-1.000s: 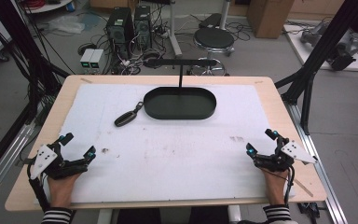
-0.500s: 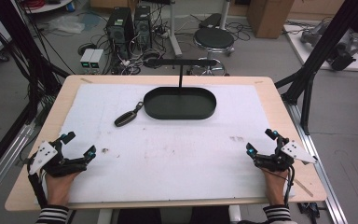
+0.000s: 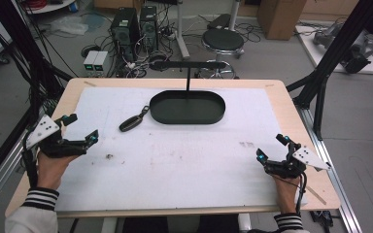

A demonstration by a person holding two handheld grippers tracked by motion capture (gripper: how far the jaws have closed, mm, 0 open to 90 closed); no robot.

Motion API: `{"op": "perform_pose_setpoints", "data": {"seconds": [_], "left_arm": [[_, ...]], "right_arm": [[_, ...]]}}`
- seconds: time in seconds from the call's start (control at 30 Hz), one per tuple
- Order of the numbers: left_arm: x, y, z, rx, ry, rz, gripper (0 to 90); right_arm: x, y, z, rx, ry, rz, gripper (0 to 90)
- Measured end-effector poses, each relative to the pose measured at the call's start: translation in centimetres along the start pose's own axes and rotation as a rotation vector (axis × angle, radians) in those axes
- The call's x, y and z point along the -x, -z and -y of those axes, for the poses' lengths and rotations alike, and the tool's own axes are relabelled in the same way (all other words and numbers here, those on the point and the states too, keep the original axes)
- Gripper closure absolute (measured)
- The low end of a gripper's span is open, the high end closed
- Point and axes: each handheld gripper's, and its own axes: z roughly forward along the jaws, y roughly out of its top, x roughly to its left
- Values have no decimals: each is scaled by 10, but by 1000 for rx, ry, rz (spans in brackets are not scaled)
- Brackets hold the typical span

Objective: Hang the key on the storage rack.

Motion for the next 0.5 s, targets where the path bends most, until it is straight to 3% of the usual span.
{"op": "perform_pose_setpoints", "data": {"seconds": [0.1,0.23,0.37,0.4,0.5], "left_arm": [[-7,-7,-12,-33,7,0,17],[-15,-20,-25,-111,-19,18,17],[-21,-36,-35,-196,-3,67,17],[-22,-45,-38,-237,-19,87,17],[-22,-54,-41,-268,-38,123,17]], "right_arm": [[0,0,0,0,0,0,4],[0,0,0,0,0,1,4],[0,0,0,-1,-4,3,4],[0,0,0,0,0,1,5],[0,0,0,-1,-4,2,5]]}}
